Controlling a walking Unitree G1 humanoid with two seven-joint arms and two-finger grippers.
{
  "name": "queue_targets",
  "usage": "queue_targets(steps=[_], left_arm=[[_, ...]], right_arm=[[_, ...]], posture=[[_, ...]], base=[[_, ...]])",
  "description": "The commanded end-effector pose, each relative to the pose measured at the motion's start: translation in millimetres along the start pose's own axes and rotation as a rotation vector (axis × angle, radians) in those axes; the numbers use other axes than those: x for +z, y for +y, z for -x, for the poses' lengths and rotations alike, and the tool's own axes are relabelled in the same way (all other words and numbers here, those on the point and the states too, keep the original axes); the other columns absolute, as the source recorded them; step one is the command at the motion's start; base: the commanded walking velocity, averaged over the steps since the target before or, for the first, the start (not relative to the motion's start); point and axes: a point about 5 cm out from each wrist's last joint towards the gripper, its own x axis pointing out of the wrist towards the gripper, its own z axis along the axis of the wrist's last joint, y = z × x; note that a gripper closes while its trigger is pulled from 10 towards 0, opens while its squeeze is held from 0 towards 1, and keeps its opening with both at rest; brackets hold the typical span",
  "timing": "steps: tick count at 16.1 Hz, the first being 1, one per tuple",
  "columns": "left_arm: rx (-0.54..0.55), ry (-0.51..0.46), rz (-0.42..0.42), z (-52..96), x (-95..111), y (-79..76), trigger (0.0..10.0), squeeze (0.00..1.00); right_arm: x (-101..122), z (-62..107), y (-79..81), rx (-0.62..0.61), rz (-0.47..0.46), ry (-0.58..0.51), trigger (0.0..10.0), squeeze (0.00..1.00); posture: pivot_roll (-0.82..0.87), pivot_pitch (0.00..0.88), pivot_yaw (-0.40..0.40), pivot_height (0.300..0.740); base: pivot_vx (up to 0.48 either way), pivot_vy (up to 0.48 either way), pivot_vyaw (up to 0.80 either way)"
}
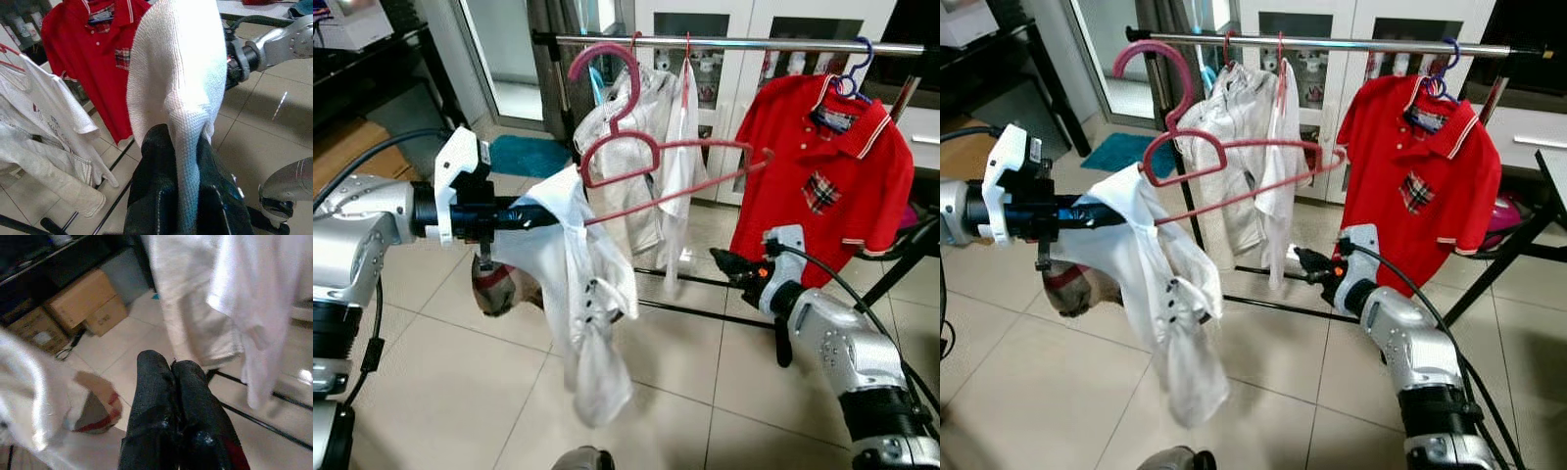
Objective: Hang hanger
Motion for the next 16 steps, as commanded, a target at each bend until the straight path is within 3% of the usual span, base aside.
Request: queue_targets(steps=[1, 2, 3, 4, 6, 8, 16], left_arm=[[0.008, -0.011, -0.035, 1.5, 7, 0.8, 0.0, 0.0], [-0.019, -0.01, -0.041, -2.2, 9, -1.6, 0.0, 0.0], [-0.03, -0.013, -0.042, -3.6, 10, -2.5, 0.0, 0.0], [-0.048, -0.013, -0.047, -6.4, 11, -3.3, 0.0, 0.0], [-0.059, 0.003, -0.068, -13.9, 16, 0.1, 0.0, 0.0], [-0.057, 0.011, -0.077, -17.0, 19, 2.7, 0.0, 0.0], [-0.038, 0.027, -0.094, -29.6, 31, 10.2, 0.0, 0.0]], right_arm=[[-8, 1.1, 6.0, 0.034, 0.039, 0.052, 9.5, 0.0], [-21, 1.7, 8.6, 0.052, 0.008, 0.129, 10.0, 0.0], [-23, 1.4, 9.5, 0.057, -0.002, 0.137, 10.0, 1.0], [-26, 0.5, 14.6, 0.093, -0.004, 0.144, 10.0, 1.0], [-29, 3.5, 38.1, 0.281, 0.067, 0.162, 10.0, 1.0], [-30, 4.8, 48.5, 0.344, 0.116, 0.16, 10.0, 1.0], [-39, -19.4, 73.5, 0.319, 0.242, 0.194, 10.0, 0.99]], posture=[[-0.01, 0.0, 0.101, 0.74], [-0.01, 0.0, 0.101, 0.74], [-0.01, 0.0, 0.101, 0.74], [-0.01, 0.0, 0.101, 0.74], [-0.02, 0.0, 0.115, 0.74], [-0.02, 0.0, 0.134, 0.74], [-0.01, 0.0, 0.155, 0.74]], base=[[0.0, 0.0, 0.0], [0.0, 0.0, 0.0], [0.0, 0.0, 0.0], [0.0, 0.0, 0.0], [0.0, 0.0, 0.0], [0.0, 0.0, 0.0], [0.0, 0.0, 0.0]])
